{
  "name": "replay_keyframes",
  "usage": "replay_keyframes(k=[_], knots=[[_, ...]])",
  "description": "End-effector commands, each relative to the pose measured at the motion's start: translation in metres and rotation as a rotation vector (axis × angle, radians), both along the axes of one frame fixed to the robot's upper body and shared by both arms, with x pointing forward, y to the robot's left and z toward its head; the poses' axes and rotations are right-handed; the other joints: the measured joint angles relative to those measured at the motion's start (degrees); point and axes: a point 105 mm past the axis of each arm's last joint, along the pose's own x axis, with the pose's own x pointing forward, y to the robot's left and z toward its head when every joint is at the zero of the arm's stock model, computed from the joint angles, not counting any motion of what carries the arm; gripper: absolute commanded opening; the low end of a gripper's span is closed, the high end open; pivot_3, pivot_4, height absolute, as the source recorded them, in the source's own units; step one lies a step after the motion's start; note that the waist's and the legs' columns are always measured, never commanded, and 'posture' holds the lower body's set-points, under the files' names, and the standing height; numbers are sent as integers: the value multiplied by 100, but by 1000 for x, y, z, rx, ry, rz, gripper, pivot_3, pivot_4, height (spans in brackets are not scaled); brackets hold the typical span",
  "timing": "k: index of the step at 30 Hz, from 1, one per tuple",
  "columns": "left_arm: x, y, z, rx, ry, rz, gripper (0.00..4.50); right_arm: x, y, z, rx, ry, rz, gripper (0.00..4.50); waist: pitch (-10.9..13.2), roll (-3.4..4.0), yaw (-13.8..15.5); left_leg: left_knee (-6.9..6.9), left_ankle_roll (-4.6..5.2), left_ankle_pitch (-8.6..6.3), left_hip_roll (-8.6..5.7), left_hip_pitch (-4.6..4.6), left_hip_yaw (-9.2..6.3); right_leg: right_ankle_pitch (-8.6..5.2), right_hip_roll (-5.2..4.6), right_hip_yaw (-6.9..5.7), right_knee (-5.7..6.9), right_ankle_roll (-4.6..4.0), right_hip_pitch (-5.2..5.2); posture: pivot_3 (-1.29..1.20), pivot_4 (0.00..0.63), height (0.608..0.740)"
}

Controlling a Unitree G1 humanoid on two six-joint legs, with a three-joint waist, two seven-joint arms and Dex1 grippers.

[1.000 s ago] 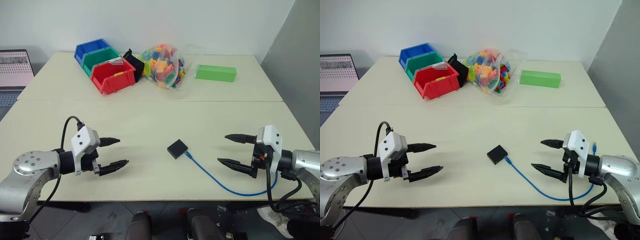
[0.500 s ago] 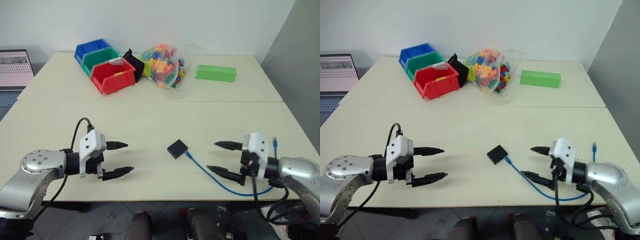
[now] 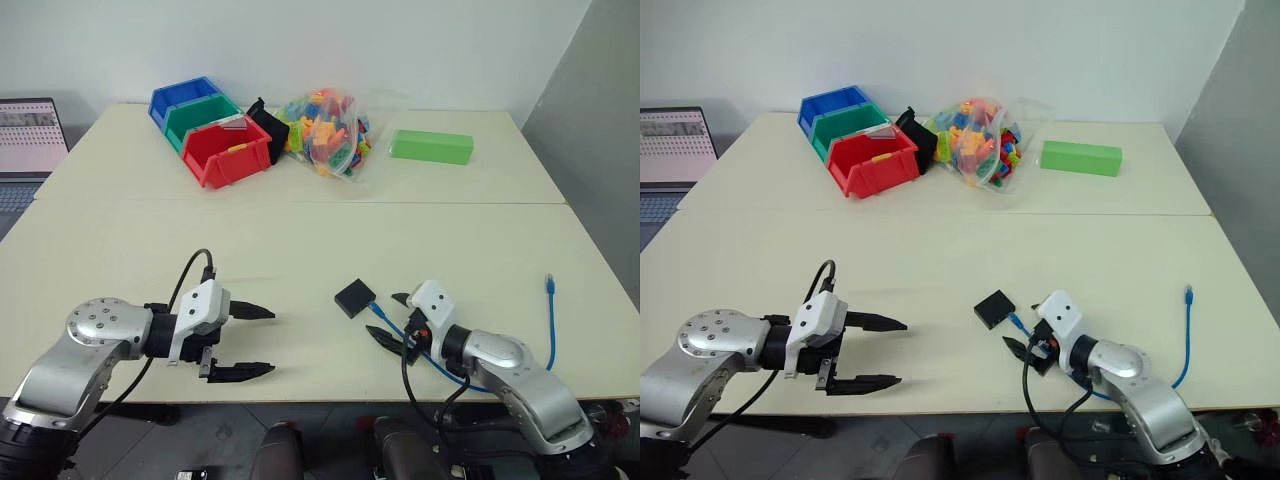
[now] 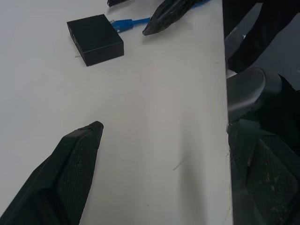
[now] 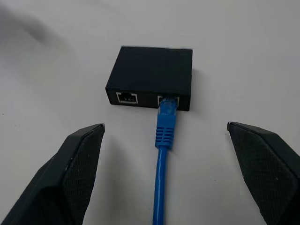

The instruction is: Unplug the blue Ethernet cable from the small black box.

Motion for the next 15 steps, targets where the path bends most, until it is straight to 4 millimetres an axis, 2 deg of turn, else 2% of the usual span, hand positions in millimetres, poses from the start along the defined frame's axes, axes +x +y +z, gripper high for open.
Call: replay_keyframes(k=[1, 4, 8, 15], knots=[[2, 0, 1, 0, -36, 7, 4500, 4, 2, 4, -26, -28, -1, 3713, 0, -1, -3, 1, 0, 0, 0, 1, 0, 0, 0, 0, 2, 0, 0, 0, 150, 740], [5, 2, -1, -8, -29, 43, 4500, 8, 5, 5, -51, -46, 2, 2843, 0, -1, -2, 1, 0, 0, 1, 2, -1, 0, 0, 0, 4, 0, 0, 0, 150, 740], [9, 5, -3, -21, -7, 89, 4500, 11, 6, 8, -98, -88, 25, 2068, 0, 0, -12, 2, 0, 0, 1, 2, -1, 0, 1, 0, 4, 0, 0, 0, 150, 740], [17, 4, -4, -83, 29, 155, 4500, 14, 7, 18, -200, -203, 129, 408, 0, -1, -3, 3, 0, 0, 0, 1, -3, 0, 1, -2, 5, 1, 0, 0, 150, 740]])
